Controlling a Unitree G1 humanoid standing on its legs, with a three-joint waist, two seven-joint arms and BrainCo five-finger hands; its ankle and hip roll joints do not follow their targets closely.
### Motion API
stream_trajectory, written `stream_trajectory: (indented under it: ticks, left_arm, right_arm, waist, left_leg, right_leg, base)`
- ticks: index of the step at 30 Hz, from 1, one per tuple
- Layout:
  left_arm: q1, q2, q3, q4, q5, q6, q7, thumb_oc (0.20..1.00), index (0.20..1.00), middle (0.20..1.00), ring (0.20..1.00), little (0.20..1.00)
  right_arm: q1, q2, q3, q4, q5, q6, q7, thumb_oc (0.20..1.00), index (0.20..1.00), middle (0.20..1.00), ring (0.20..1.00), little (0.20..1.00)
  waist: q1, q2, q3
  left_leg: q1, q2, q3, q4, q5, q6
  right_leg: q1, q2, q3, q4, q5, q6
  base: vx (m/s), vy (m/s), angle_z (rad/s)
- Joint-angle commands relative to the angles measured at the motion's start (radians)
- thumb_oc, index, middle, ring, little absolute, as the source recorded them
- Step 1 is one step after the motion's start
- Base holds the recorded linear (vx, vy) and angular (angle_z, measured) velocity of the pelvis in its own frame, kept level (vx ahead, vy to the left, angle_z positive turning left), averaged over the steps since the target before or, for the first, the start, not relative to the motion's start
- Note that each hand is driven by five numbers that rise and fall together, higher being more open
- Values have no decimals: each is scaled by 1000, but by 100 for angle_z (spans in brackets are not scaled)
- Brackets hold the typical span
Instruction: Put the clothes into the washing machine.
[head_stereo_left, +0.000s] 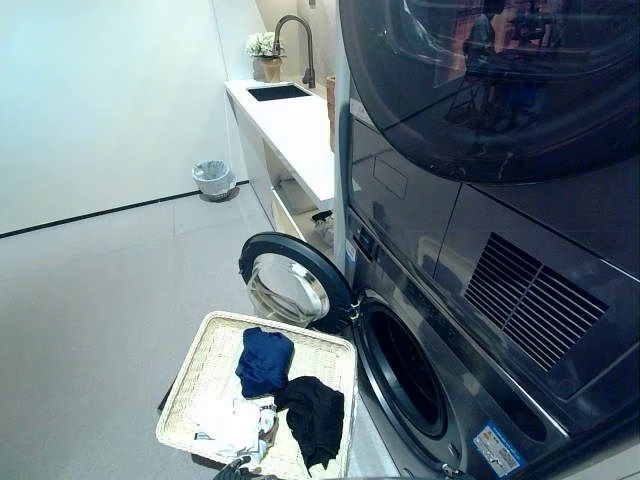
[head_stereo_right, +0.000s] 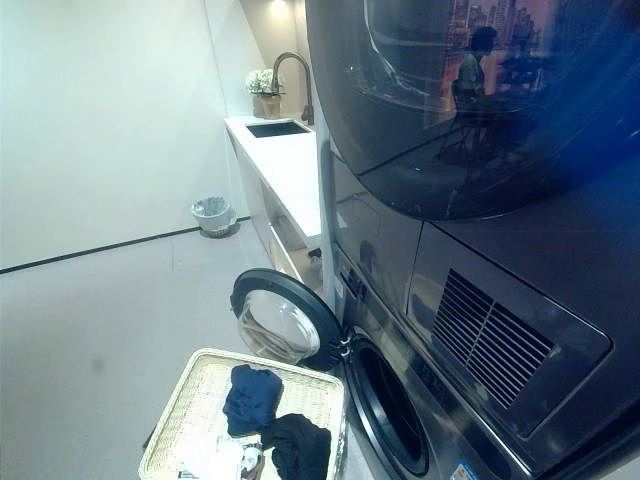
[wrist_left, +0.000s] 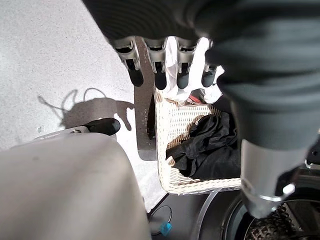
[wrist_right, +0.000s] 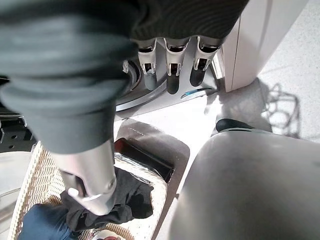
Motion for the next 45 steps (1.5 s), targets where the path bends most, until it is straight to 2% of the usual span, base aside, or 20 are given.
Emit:
stream_trajectory:
  ticks: [1, 7, 12, 13, 15, 16, 18, 20, 21, 22, 25, 31, 32, 37, 39, 41, 45]
  left_arm:
    - [-73, -52, -16, 36, -7, -26, -5, 1000, 1000, 1000, 1000, 1000]
    - [-72, -55, -9, 35, -30, -24, 38, 1000, 1000, 1000, 1000, 1000]
    - [-72, -52, 21, 48, -14, -28, 211, 1000, 1000, 1000, 1000, 1000]
    - [-71, -49, 36, 56, 6, -25, 297, 1000, 1000, 1000, 1000, 1000]
    - [-71, -47, 43, 58, 20, -26, 333, 1000, 1000, 1000, 1000, 1000]
    - [-72, -41, 56, 62, 74, -28, 436, 1000, 1000, 1000, 1000, 1000]
    - [-75, -36, 58, 62, 104, -30, 477, 1000, 1000, 1000, 1000, 1000]
    - [-84, -24, 56, 65, 165, -30, 560, 1000, 1000, 1000, 1000, 1000]
    - [-84, -24, 56, 65, 165, -30, 560, 1000, 1000, 1000, 1000, 1000]
    - [-101, -7, 39, 60, 231, -20, 646, 1000, 1000, 1000, 1000, 1000]
    - [-134, 14, 11, 48, 244, 6, 711, 1000, 1000, 1000, 1000, 1000]
    - [-241, 37, -33, 37, 250, 72, 762, 1000, 1000, 1000, 1000, 1000]
    - [-284, 38, -48, 37, 239, 95, 773, 1000, 1000, 1000, 1000, 1000]
    - [-371, 39, -51, 51, 192, 104, 781, 1000, 1000, 1000, 1000, 1000]
    - [-419, 56, -47, 60, 158, 115, 769, 1000, 1000, 1000, 1000, 1000]
    - [-439, 68, -41, 66, 146, 120, 764, 1000, 1000, 1000, 1000, 1000]
    - [-536, 132, -11, 97, 104, 160, 732, 1000, 1000, 1000, 1000, 1000]
  right_arm:
    - [-89, 34, 3, -1, 34, -42, 17, 1000, 1000, 1000, 1000, 1000]
    - [-93, 36, 8, 0, 29, -33, 10, 1000, 1000, 1000, 1000, 1000]
    - [-91, 37, 10, 9, 32, -25, 1, 1000, 1000, 1000, 1000, 1000]
    - [-89, 38, 9, 17, 33, -24, -1, 1000, 1000, 1000, 1000, 1000]
    - [-89, 38, 10, 19, 34, -24, -1, 1000, 1000, 1000, 1000, 1000]
    - [-87, 36, 12, 22, 34, -23, -1, 1000, 1000, 1000, 1000, 1000]
    - [-86, 34, 14, 22, 34, -25, 1, 1000, 1000, 1000, 1000, 1000]
    - [-86, 29, 20, 22, 40, -26, 4, 1000, 1000, 1000, 1000, 1000]
    - [-86, 29, 20, 22, 40, -26, 4, 1000, 1000, 1000, 1000, 1000]
    - [-88, 19, 30, 16, 47, -30, 8, 1000, 1000, 1000, 1000, 1000]
    - [-98, -1, 45, 1, 58, -36, 16, 1000, 1000, 1000, 1000, 1000]
    - [-168, -35, 84, -43, 54, -56, 33, 1000, 1000, 1000, 1000, 1000]
    - [-201, -44, 98, -53, 54, -68, 37, 1000, 1000, 1000, 1000, 1000]
    - [-269, -55, 112, -73, 61, -73, 24, 1000, 1000, 1000, 1000, 1000]
    - [-294, -53, 118, -86, 85, -83, 17, 1000, 1000, 1000, 1000, 1000]
    - [-305, -49, 122, -93, 92, -83, 17, 1000, 1000, 1000, 1000, 1000]
    - [-360, -30, 149, -119, 127, -85, 18, 1000, 1000, 1000, 1000, 1000]
  waist:
    - [-2, -32, 25]
    - [1, -31, 25]
    - [6, -34, 30]
    - [7, -36, 33]
    - [8, -37, 35]
    - [9, -40, 41]
    - [8, -41, 45]
    - [6, -43, 56]
    - [6, -43, 56]
    - [-1, -43, 71]
    - [-13, -40, 95]
    - [-39, -36, 200]
    - [-44, -39, 245]
    - [-58, -52, 329]
    - [-69, -69, 370]
    - [-71, -80, 382]
    - [-82, -128, 439]
  left_leg:
    - [45, -92, 60, 7, -89, 68]
    - [47, -93, 58, 9, -89, 68]
    - [47, -95, 55, 15, -89, 70]
    - [47, -96, 54, 18, -90, 71]
    - [47, -97, 53, 19, -90, 71]
    - [44, -97, 55, 25, -90, 71]
    - [42, -97, 55, 27, -90, 71]
    - [35, -97, 60, 33, -89, 70]
    - [35, -97, 60, 33, -89, 70]
    - [26, -96, 65, 38, -88, 70]
    - [5, -94, 74, 44, -85, 70]
    - [-88, -100, 96, 102, -93, 73]
    - [-135, -105, 106, 135, -94, 72]
    - [-235, -122, 116, 233, -114, 68]
    - [-288, -125, 120, 283, -127, 71]
    - [-306, -125, 124, 298, -132, 73]
    - [-388, -121, 139, 344, -141, 72]
  right_leg:
    - [-43, -9, 22, 17, 50, 72]
    - [-40, -11, 15, 18, 47, 71]
    - [-36, -12, 12, 20, 46, 69]
    - [-35, -12, 12, 21, 46, 68]
    - [-35, -12, 12, 22, 46, 68]
    - [-37, -13, 14, 24, 46, 67]
    - [-38, -14, 15, 25, 47, 67]
    - [-44, -15, 19, 28, 49, 66]
    - [-44, -15, 19, 28, 49, 66]
    - [-56, -15, 26, 31, 52, 67]
    - [-86, -18, 39, 37, 60, 69]
    - [-188, -24, 83, 60, 79, 70]
    - [-229, -26, 98, 65, 93, 70]
    - [-310, -40, 129, 78, 120, 71]
    - [-360, -46, 148, 94, 134, 74]
    - [-378, -46, 154, 99, 140, 76]
    - [-462, -39, 171, 113, 164, 82]
  base:
    - [0, 0, 0]
    - [0, 0, 0]
    - [37, 2, 0]
    - [43, 5, 0]
    - [52, 11, 0]
    - [53, 18, 0]
    - [25, 11, 0]
    - [35, 30, 0]
    - [43, 62, 0]
    - [34, 71, 0]
    - [14, 94, -6]
    - [-139, 119, -15]
    - [-236, 140, -23]
    - [-118, 120, -18]
    - [-75, 42, -13]
    - [-65, -15, -15]
    - [-82, -29, -14]
